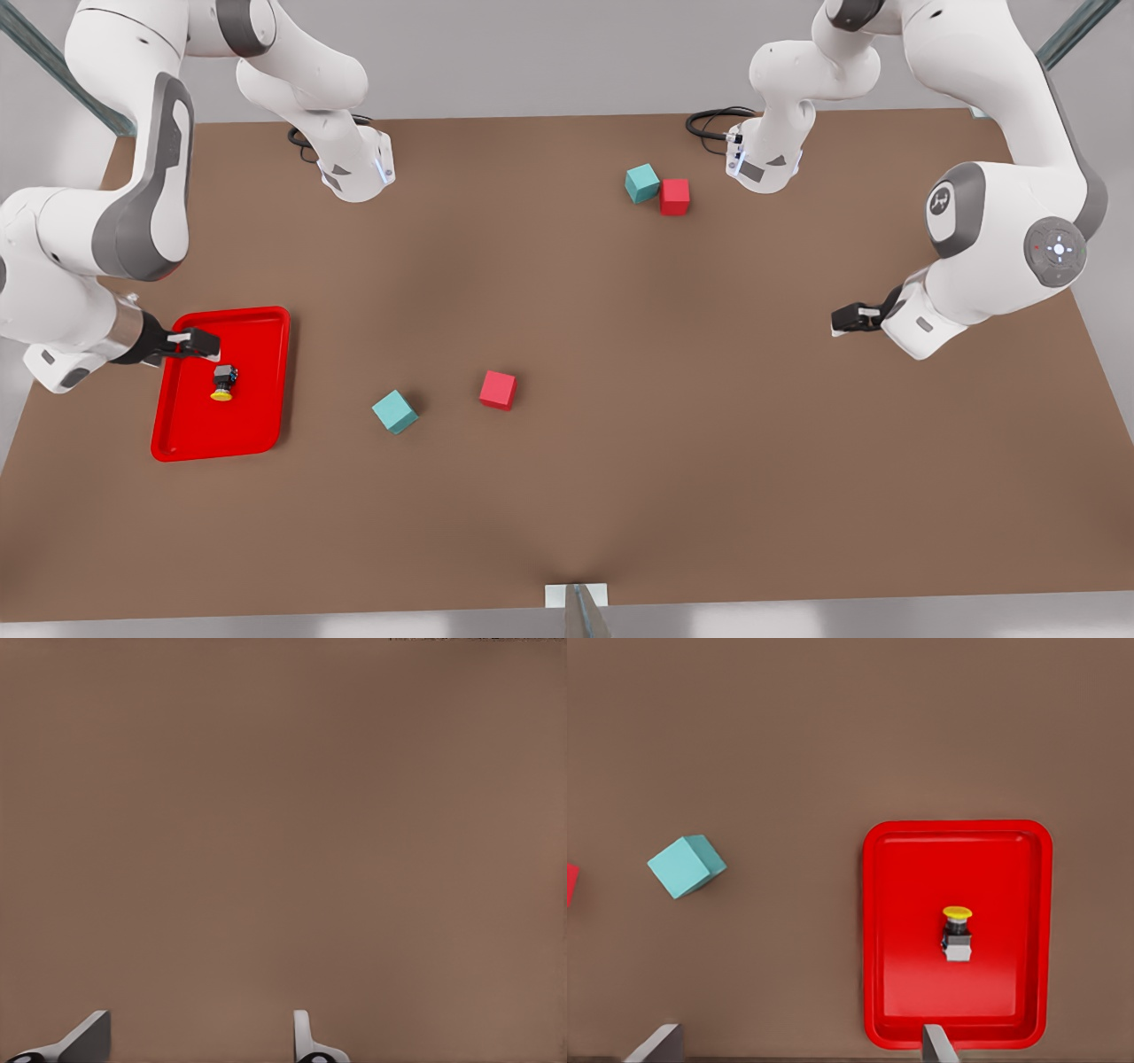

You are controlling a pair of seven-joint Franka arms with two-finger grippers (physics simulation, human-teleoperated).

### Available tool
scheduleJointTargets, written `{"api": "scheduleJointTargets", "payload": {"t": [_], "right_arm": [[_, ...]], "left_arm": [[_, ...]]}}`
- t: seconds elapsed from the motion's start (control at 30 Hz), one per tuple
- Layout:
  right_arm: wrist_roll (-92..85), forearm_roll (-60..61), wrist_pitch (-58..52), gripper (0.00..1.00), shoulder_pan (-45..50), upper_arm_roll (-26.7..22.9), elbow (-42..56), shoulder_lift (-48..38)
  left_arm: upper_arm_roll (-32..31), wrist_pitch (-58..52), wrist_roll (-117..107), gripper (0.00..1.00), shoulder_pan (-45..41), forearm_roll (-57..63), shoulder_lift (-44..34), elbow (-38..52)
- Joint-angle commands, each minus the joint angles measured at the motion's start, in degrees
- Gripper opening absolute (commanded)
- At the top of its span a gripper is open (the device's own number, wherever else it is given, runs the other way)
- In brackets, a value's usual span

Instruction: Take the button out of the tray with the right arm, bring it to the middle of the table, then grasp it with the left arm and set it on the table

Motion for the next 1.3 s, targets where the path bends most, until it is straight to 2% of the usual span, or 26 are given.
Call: {"api": "scheduleJointTargets", "payload": {"t": [0.0,0.1,0.17,0.27,0.33,0.43,0.47,0.5,0.6,0.67,0.73,0.87,0.93,0.97,1.07,1.1,1.2,1.27], "right_arm": [[-4.84,0.22,-2.04,1.00,0.03,-0.02,0.08,-0.14],[-5.02,0.22,-3.97,1.00,-0.41,-0.02,0.17,0.65],[-4.84,-0.13,-2.57,1.00,-0.06,-0.02,-0.80,6.27],[-4.75,-0.05,3.49,1.00,-0.67,0.16,-1.94,12.25],[-5.81,-0.05,10.71,1.00,-2.25,1.04,-7.30,13.31],[-21.10,-0.49,13.78,1.00,-7.70,1.56,-7.30,17.70],[-23.03,-2.15,16.50,1.00,-13.32,5.77,-7.83,18.85],[-22.51,-3.30,18.17,1.00,-20.61,13.15,-7.92,19.81],[-22.51,-18.05,25.47,1.00,-39.78,31.96,-12.31,24.29],[-23.47,-25.53,30.13,1.00,-46.72,38.74,-13.90,25.70],[-25.94,-26.67,36.10,1.00,-49.54,39.80,-14.77,25.62],[-26.02,-28.87,36.55,1.00,-51.39,40.06,-16.97,22.98],[-25.85,-28.88,38.55,1.00,-52.52,40.41,-23.72,18.86],[-25.41,-28.88,41.11,1.00,-56.03,43.13,-28.38,17.01],[-25.58,-28.61,40.59,1.00,-58.15,43.75,-29.89,15.25],[-25.94,-28.70,40.77,1.00,-61.05,45.86,-30.68,15.77],[-27.25,-28.88,41.64,1.00,-61.49,45.60,-30.51,17.62],[-19.53,-28.61,42.78,1.00,-61.67,45.60,-32.17,18.14]], "left_arm": [[-0.01,0.33,-2.68,1.00,0.19,0.01,-0.17,-0.02],[-0.36,-0.37,-1.89,1.00,-1.40,0.10,0.01,1.03],[-0.18,-1.08,-5.48,1.00,-0.78,-0.52,-0.43,2.26],[0.08,-4.33,-5.75,1.00,-0.25,0.10,-0.34,1.91],[-0.09,-3.19,-6.28,1.00,-0.52,0.01,0.45,1.91],[-1.41,-3.45,-8.66,1.00,-3.86,0.01,0.89,1.74],[-1.33,-3.54,-8.04,1.00,-2.80,0.01,0.98,1.74],[-1.33,-3.36,-7.86,1.00,-2.72,0.01,0.98,1.74],[-1.33,-3.63,-7.86,1.00,-2.89,0.01,1.50,1.56],[-1.41,-3.89,-8.48,1.00,-3.24,-0.25,1.68,1.56],[-1.33,-3.98,-8.04,1.00,-3.33,0.10,1.59,1.47],[-1.33,-3.89,-8.13,1.00,-3.51,0.10,2.38,1.47],[-1.33,-3.89,-8.13,1.00,-3.59,0.10,2.47,1.39],[-1.33,-3.89,-8.13,1.00,-3.68,0.19,2.56,1.39],[-1.50,-3.89,-7.95,1.00,-5.00,2.56,2.38,1.30],[-1.50,-3.89,-7.95,1.00,-5.00,2.65,2.47,1.30],[-1.50,-3.36,-7.95,1.00,-5.00,3.09,2.82,0.86],[-1.50,-3.19,-7.95,1.00,-5.35,4.14,3.44,0.77]]}}
